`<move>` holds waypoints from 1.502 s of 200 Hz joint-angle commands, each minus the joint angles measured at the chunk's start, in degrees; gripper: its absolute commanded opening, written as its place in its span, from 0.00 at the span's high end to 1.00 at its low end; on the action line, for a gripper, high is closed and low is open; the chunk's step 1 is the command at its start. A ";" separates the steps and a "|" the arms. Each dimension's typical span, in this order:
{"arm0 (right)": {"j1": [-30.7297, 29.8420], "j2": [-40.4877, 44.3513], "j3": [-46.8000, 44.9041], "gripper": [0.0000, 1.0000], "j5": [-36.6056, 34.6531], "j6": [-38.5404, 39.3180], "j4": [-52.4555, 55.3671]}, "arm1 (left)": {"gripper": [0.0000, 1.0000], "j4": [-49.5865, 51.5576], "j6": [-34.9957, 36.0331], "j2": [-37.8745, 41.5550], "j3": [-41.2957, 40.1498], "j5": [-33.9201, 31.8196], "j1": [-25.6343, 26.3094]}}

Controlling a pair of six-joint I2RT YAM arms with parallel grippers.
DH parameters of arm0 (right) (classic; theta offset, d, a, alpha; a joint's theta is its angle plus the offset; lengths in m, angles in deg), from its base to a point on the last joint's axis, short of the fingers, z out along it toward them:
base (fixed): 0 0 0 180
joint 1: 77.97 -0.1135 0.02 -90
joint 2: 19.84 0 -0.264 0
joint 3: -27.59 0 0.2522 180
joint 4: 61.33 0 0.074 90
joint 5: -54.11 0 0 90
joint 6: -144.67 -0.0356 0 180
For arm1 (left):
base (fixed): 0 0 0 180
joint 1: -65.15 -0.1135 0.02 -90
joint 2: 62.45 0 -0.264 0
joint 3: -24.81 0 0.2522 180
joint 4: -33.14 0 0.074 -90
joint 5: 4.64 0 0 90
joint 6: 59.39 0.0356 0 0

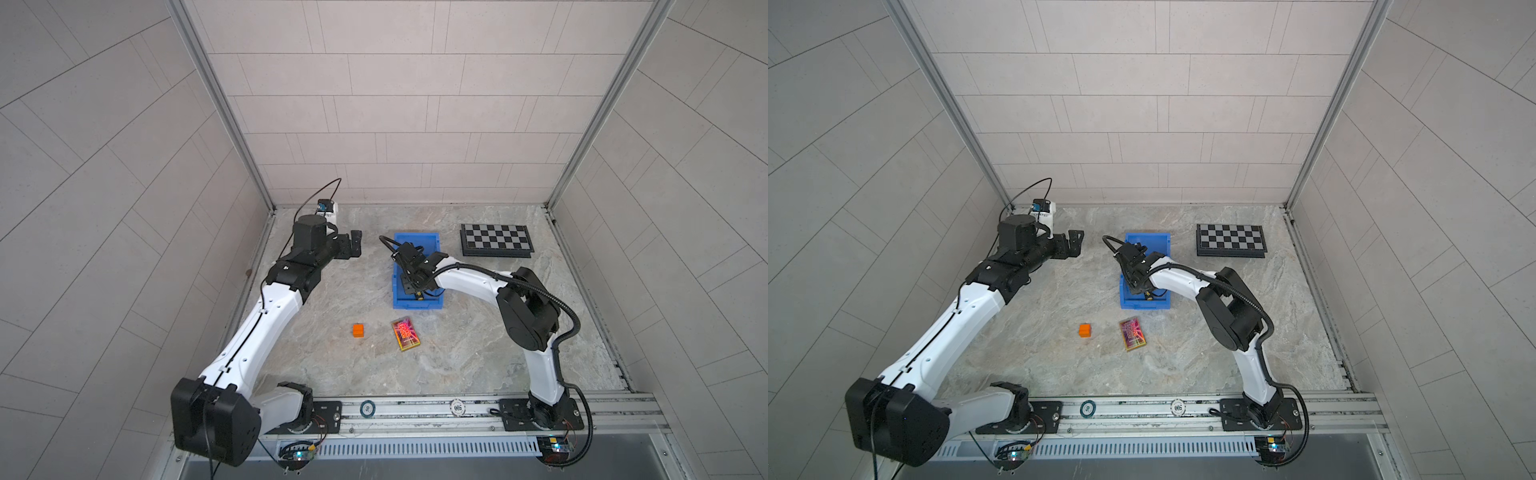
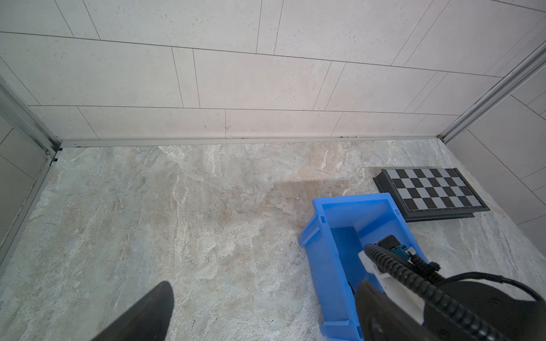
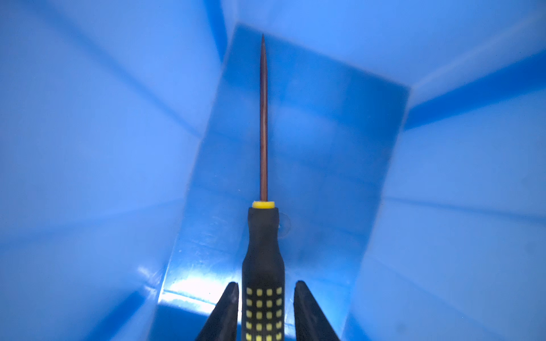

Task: Put the screwdriver in the bin
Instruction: Place the screwdriver into the bin, then reset both arms

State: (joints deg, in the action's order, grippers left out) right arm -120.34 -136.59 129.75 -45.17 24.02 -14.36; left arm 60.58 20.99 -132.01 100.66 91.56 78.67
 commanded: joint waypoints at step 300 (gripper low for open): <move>30.68 42.93 -49.05 0.01 -9.28 19.73 -42.62 | 0.01 -49.33 11.54 7.28 -39.33 -30.00 -1.91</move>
State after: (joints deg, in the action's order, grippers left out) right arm -89.81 -93.51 84.48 -48.67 39.56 -41.88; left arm 25.06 28.64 -125.26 64.01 66.77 77.46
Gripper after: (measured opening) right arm 0.993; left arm 0.995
